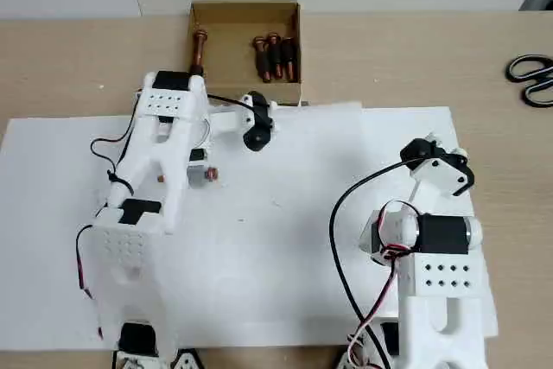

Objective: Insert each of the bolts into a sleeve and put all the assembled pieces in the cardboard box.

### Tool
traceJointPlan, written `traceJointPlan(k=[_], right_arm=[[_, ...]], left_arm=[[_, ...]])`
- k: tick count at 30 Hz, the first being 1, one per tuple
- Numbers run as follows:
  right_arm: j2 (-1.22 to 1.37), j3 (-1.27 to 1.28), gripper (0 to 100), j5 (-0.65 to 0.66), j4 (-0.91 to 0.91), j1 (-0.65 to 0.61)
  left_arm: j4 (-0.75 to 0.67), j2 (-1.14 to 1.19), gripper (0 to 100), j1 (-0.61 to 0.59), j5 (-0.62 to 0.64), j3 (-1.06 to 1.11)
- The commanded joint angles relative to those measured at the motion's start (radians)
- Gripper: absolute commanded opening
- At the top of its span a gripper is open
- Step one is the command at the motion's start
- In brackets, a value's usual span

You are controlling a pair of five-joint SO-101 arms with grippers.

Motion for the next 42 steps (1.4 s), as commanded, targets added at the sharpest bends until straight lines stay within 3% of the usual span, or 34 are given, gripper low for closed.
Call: traceJointPlan(k=[1, 6, 12, 18, 24, 29, 32, 37, 42], right_arm=[[-0.021, -0.002, 0.4, 0.006, -0.019, 0.002], [-0.021, -0.002, 0.4, 0.005, -0.019, 0.002], [-0.022, -0.014, 0.4, 0.008, -0.015, 0.001], [-0.022, -0.135, 0.4, 0.011, -0.007, -0.001], [-0.022, -0.273, 0.3, 0.012, 0.110, -0.137], [-0.085, -0.374, 0.3, 0.026, 0.116, -0.188], [-0.174, -0.385, 0.3, 0.104, 0.110, -0.223], [-0.321, -0.384, 0.3, 0.218, 0.110, -0.220], [-0.409, -0.302, 0.3, 0.265, 0.088, -0.223]], left_arm=[[0.002, -0.014, 11, 0.017, 0.008, -0.035], [0.104, -0.006, 0, 0.038, 0.008, -0.107], [0.149, -0.051, 0, 0.041, 0.032, -0.205], [0.149, -0.278, 0, 0.058, 0.130, -0.150], [0.149, -0.503, 0, 0.109, 0.391, -0.064], [0.149, -0.681, 0, 0.118, 0.726, -0.022], [0.149, -0.786, 0, 0.121, 0.864, 0.035], [0.127, -0.965, 0, 0.123, 0.977, 0.128], [0.091, -1.134, 0, 0.126, 1.252, 0.220]])
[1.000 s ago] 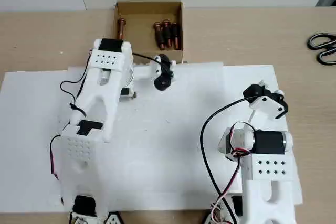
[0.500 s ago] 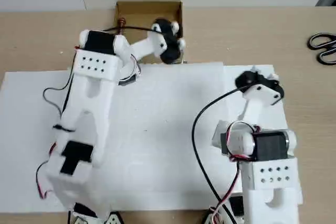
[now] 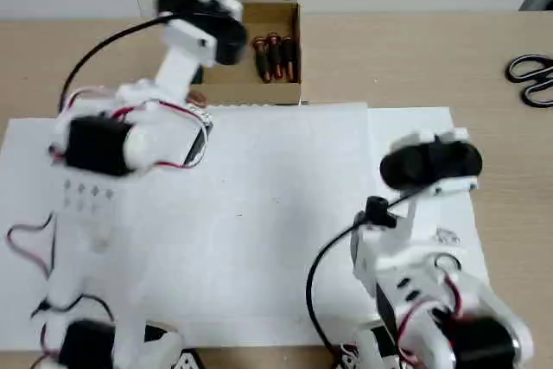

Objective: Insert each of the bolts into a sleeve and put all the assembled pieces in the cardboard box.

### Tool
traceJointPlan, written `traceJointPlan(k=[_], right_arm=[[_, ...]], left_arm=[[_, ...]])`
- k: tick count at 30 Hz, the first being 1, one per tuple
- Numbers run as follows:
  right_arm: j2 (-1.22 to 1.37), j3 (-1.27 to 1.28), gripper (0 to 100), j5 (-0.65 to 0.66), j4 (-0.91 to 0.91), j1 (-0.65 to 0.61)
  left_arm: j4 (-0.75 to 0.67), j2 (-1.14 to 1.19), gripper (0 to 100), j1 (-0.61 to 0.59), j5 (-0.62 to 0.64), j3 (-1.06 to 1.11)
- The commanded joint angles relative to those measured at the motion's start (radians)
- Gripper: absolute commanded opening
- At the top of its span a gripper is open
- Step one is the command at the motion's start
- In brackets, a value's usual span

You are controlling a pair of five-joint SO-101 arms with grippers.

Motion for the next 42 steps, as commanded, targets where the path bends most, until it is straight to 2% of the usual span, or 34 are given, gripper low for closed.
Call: traceJointPlan(k=[1, 7, 12, 16, 21, 28, 35, 42], right_arm=[[-0.056, 0.034, 0.3, 0.026, -0.036, -0.001], [-0.173, 0.226, 0.3, 0.028, -0.262, -0.008], [-0.292, 0.416, 0.3, 0.114, -0.403, -0.173], [-0.390, 0.523, 0.3, 0.163, -0.484, -0.291], [-0.486, 0.635, 0.3, 0.222, -0.490, -0.369], [-0.561, 0.704, 0.3, 0.241, -0.492, -0.501], [-0.561, 0.740, 0.3, 0.244, -0.602, -0.576], [-0.561, 0.792, 0.3, 0.244, -0.664, -0.622]], left_arm=[[-0.028, -0.152, 0, 0.021, 0.196, 0.042], [-0.064, -0.316, 0, 0.091, 0.522, 0.197], [-0.244, -0.465, 0, 0.100, 0.664, 0.358], [-0.377, -0.588, 0, 0.100, 0.687, 0.527], [-0.496, -0.756, 0, 0.106, 0.750, 0.725], [-0.643, -1.003, 0, 0.204, 0.767, 0.992], [-0.664, -1.149, 0, 0.302, 0.766, 1.133], [-0.661, -1.166, 0, 0.365, 0.766, 1.150]])
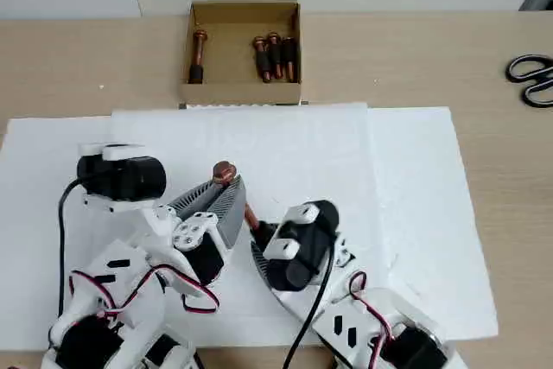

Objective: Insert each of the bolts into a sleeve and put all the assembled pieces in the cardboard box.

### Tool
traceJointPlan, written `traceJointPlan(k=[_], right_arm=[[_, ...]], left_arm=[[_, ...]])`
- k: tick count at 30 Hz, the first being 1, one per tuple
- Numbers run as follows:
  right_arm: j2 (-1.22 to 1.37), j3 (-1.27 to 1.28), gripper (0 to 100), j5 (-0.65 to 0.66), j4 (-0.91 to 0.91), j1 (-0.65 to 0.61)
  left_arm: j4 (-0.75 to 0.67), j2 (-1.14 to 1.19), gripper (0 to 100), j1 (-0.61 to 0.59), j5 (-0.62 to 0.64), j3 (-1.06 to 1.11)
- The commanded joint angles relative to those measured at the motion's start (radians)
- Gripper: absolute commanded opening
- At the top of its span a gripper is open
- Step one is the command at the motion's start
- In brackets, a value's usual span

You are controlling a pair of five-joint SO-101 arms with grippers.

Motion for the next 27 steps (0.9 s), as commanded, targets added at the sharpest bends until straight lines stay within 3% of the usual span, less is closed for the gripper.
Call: traceJointPlan(k=[1, 27], right_arm=[[-0.010, 0.005, 0.3, 0.012, -0.054, -0.016], [-0.010, -0.043, 0.3, 0.014, -0.062, -0.013]], left_arm=[[-0.032, -0.011, 0, 0.023, 0.003, -0.005], [0.035, -0.009, 0, 0.029, -0.040, -0.002]])
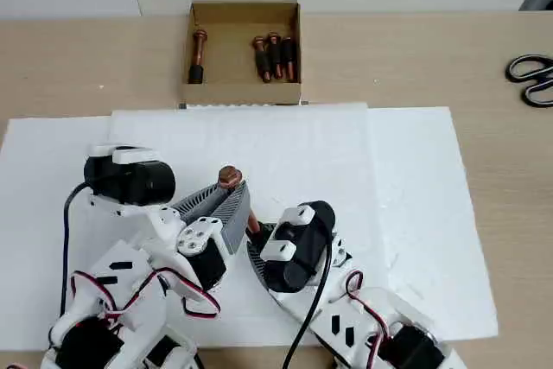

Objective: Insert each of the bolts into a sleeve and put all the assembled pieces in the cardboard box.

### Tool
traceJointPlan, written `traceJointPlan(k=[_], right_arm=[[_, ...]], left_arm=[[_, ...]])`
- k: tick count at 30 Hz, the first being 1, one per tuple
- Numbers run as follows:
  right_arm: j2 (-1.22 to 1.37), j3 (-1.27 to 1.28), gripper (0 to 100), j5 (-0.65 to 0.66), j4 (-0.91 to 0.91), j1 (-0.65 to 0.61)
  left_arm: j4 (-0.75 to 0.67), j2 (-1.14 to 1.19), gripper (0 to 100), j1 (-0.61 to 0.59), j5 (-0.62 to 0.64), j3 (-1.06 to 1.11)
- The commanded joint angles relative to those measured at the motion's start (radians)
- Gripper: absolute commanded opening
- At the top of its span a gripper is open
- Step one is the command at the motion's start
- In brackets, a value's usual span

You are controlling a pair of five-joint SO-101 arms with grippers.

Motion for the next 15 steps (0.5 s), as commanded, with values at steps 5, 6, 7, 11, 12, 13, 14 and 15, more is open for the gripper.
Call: traceJointPlan(k=[5, 6, 7, 11, 12, 13, 14, 15], right_arm=[[-0.010, -0.069, 0.3, 0.061, -0.038, -0.001], [-0.010, -0.069, 0.3, 0.063, -0.038, -0.001], [-0.010, -0.071, 0.3, 0.063, -0.038, -0.001], [-0.010, -0.095, 0.3, 0.064, -0.038, -0.001], [-0.010, -0.100, 0.3, 0.069, -0.038, -0.001], [-0.010, -0.100, 0.3, 0.072, -0.038, -0.001], [-0.010, -0.101, 0.3, 0.072, -0.038, -0.001], [-0.010, -0.101, 0.3, 0.072, -0.038, -0.001]], left_arm=[[0.100, -0.009, 0, 0.081, -0.006, 0.041], [0.118, -0.009, 0, 0.098, -0.006, 0.044], [0.133, -0.009, 0, 0.110, -0.006, 0.045], [0.183, -0.009, 0, 0.126, -0.009, 0.045], [0.199, -0.009, 0, 0.129, -0.011, 0.045], [0.219, -0.009, 0, 0.140, -0.028, 0.048], [0.238, -0.009, 0, 0.150, -0.051, 0.050], [0.250, -0.009, 0, 0.155, -0.063, 0.050]])
